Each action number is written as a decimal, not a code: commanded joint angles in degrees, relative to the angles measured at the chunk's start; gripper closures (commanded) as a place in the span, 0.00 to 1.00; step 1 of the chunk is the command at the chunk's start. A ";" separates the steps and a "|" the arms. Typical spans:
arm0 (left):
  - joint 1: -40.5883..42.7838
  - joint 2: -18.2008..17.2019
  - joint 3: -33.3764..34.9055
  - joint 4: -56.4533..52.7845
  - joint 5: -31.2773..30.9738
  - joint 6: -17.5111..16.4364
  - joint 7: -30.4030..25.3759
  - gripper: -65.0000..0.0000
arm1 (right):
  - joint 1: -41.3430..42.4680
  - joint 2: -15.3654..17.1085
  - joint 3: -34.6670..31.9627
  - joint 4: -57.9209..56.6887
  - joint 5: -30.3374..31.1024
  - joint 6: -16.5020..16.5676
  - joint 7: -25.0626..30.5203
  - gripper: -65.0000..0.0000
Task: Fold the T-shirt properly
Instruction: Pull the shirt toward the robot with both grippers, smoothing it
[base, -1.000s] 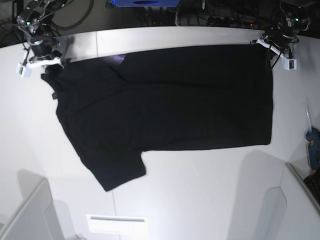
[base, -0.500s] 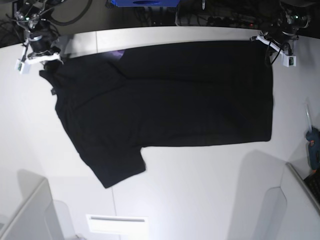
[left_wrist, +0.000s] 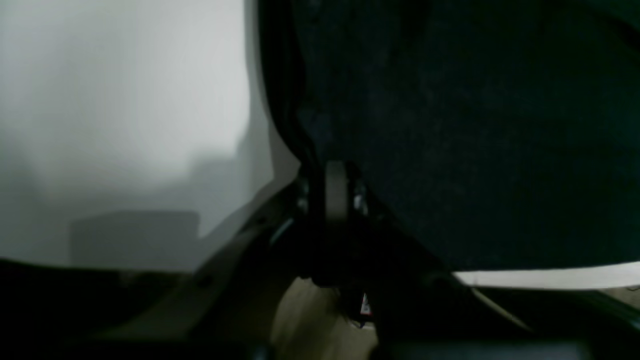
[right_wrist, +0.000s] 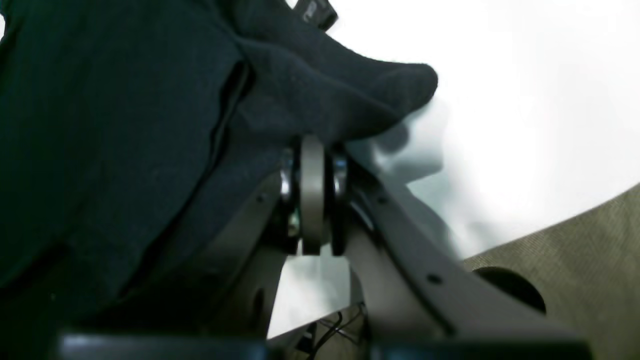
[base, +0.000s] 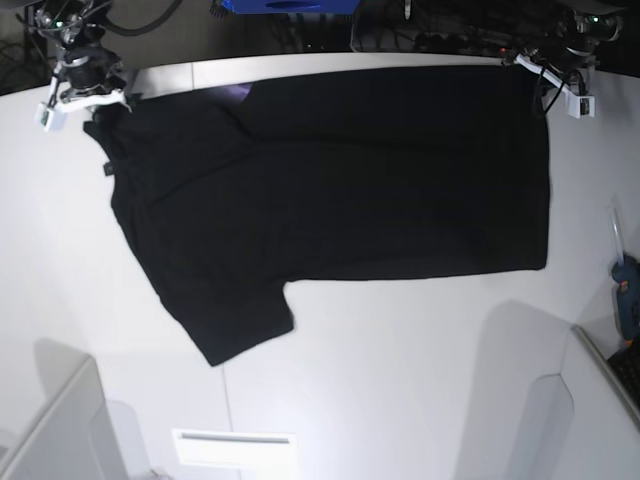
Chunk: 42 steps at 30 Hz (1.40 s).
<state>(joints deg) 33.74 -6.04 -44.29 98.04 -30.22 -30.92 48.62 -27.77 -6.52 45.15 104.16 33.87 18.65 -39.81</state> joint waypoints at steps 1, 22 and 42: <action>0.68 -0.59 -0.50 0.64 1.07 0.28 0.48 1.00 | -0.32 0.50 0.35 1.03 0.55 0.38 1.35 1.00; 0.68 -1.91 -0.59 0.64 1.07 0.37 0.48 1.00 | -3.48 -0.29 0.26 0.76 0.46 0.38 1.35 1.00; 0.59 -1.74 -8.85 0.73 0.63 0.37 0.48 0.28 | -3.75 -0.46 3.60 1.12 0.55 0.29 1.79 0.45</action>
<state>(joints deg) 33.78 -6.94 -52.42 98.00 -28.99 -30.28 49.95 -31.16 -7.62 48.16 104.16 34.04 18.61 -39.20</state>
